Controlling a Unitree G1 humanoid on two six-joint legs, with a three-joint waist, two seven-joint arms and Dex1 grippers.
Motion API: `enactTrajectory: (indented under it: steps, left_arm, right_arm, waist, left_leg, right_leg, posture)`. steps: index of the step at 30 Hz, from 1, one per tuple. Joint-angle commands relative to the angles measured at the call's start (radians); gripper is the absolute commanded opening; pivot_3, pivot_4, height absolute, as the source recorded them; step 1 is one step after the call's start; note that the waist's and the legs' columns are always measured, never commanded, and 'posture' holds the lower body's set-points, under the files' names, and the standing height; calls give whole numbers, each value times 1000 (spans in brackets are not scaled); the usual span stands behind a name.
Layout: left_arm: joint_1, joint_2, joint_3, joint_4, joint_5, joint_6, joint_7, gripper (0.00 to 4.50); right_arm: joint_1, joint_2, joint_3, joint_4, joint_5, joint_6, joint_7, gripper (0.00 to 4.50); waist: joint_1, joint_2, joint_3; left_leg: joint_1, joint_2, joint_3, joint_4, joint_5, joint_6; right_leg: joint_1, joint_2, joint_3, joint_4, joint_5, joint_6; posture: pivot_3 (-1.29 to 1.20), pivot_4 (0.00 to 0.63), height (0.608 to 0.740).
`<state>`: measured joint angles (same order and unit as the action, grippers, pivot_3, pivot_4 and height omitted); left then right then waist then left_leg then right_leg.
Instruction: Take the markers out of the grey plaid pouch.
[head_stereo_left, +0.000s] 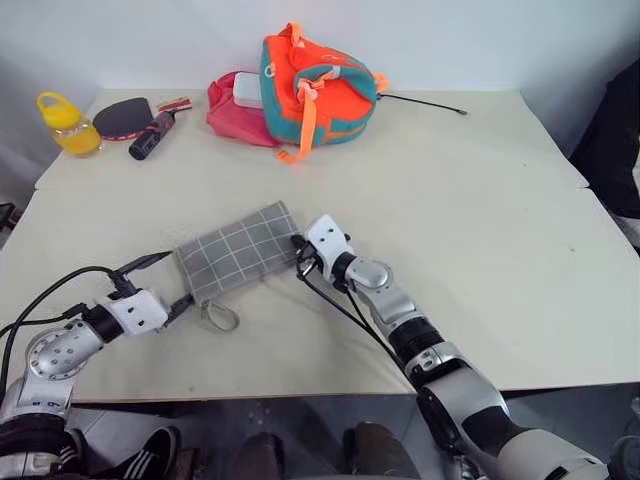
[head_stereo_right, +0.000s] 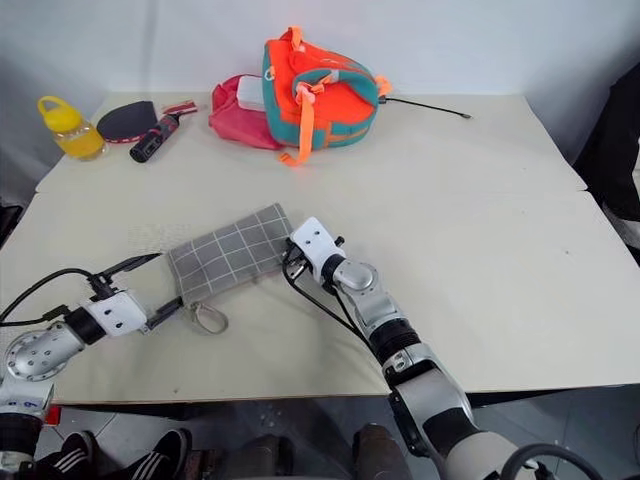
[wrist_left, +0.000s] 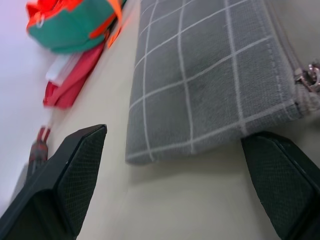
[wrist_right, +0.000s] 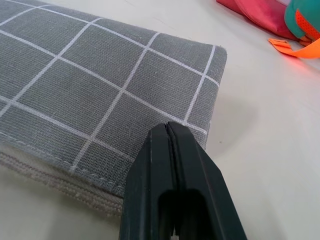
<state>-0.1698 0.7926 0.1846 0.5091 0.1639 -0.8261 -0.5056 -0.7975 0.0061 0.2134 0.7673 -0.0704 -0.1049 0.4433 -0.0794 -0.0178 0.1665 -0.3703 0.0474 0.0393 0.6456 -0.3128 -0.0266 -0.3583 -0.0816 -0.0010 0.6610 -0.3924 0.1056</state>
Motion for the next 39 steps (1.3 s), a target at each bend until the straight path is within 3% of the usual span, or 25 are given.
enactTrajectory:
  steps: [1, 4, 7, 19, 23, 30, 35, 39]
  left_arm:
    - [-29, 9, -83, 75, 51, -48, -16, 4500]
    - [-67, 7, -115, 115, 2, -59, -60, 4500]
    - [-83, 0, -132, 130, -68, -44, -123, 3861]
    - [-82, -12, -172, 145, -106, -63, -166, 32]
    - [-83, -25, -172, 129, -128, -44, -176, 32]
    - [-47, -97, -181, -36, -106, 60, -122, 0]
    - [-29, -161, -203, -185, -36, 172, -59, 0]
    - [-48, -193, -215, -239, -22, 243, -38, 0]
  right_arm:
    - [18, -6, -15, -15, 8, 22, 4, 38]
    - [18, -7, -17, -19, 3, 22, -4, 38]
    - [28, -11, -23, -28, 6, 26, -3, 0]
    - [52, -24, -30, -62, 2, 31, 4, 0]
    - [88, -39, -29, -153, 48, 39, 93, 0]
    - [233, -148, -75, -632, 340, 427, 336, 2328]
    - [374, -320, -105, -980, 586, 780, 441, 3982]
    - [458, -359, -30, -1046, 557, 826, 396, 3982]
  waist:
    - [2, 0, 0]
    - [5, 1, 0]
    - [5, 2, 1]
    - [7, 7, 0]
    - [8, 9, 0]
    - [34, 13, 3]
    - [56, 14, 3]
    - [54, 14, 3]
  left_leg:
    - [0, 0, 0, 0, 0, 0]
    - [0, -1, 0, 1, 0, 1]
    - [0, -3, 0, 1, 1, 2]
    - [0, -7, 0, 1, 2, 1]
    - [0, -7, 0, 1, 2, 1]
    - [-1, -9, 0, 2, 0, 4]
    - [-2, -12, -2, 2, -2, 8]
    - [0, -14, -3, 1, -4, 11]
  right_leg:
    - [0, -2, -4, 0, 0, 0]
    - [0, -6, -13, 0, 0, 0]
    - [0, -10, -20, 1, 0, 0]
    - [2, -17, -32, 1, 0, 1]
    - [3, -20, -39, 1, 0, 1]
    - [4, -23, -46, -1, 1, 2]
    - [9, -26, -49, -9, 3, 5]
    - [16, -28, -52, -19, 5, 9]
  posture:
    - [0, 150, 740]
    - [0, 150, 740]
    - [0, 150, 740]
    - [0, 150, 740]
    - [0, 150, 740]
    - [0, 150, 740]
    - [0, 150, 740]
    - [0, 150, 740]
